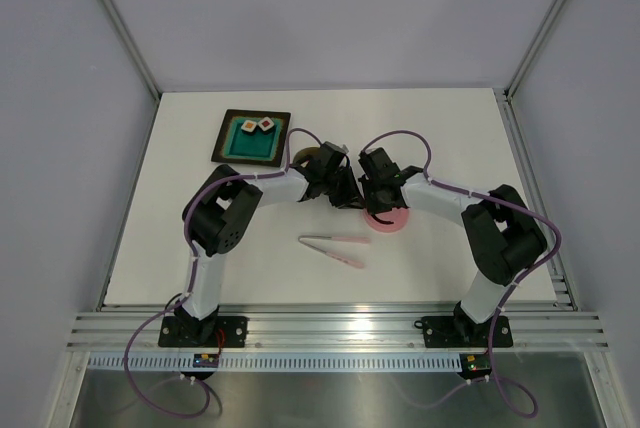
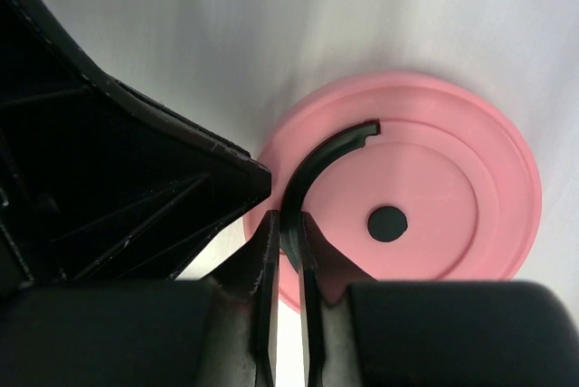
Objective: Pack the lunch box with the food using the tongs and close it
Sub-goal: Adjust the box lid at the center of the board.
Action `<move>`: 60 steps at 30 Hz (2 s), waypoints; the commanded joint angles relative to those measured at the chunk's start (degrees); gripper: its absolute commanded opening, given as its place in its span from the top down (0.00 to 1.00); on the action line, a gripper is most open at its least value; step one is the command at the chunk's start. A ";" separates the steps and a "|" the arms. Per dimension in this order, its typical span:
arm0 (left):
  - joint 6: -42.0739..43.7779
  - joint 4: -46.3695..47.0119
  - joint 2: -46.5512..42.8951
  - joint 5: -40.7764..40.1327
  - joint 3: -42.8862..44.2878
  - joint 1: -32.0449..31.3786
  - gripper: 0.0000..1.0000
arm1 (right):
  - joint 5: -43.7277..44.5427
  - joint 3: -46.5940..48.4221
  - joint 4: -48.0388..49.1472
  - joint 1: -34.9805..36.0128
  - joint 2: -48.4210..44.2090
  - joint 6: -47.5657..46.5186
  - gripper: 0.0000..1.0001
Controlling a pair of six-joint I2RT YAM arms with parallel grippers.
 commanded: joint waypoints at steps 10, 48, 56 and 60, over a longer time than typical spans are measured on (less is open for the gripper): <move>-0.14 1.31 0.71 0.88 -0.95 0.10 0.84 | 2.64 0.92 -2.54 0.79 -2.63 0.29 1.00; 0.21 1.57 1.15 1.24 -1.48 0.19 0.84 | 8.53 -1.19 -3.34 0.87 -8.52 1.97 1.00; 0.04 1.66 1.15 1.24 -1.39 0.19 0.84 | 5.45 -1.19 -2.90 1.14 -9.48 0.12 0.68; -0.05 1.75 1.41 1.24 -1.39 0.11 0.84 | 5.36 -0.49 -4.04 2.01 -8.00 -1.37 0.57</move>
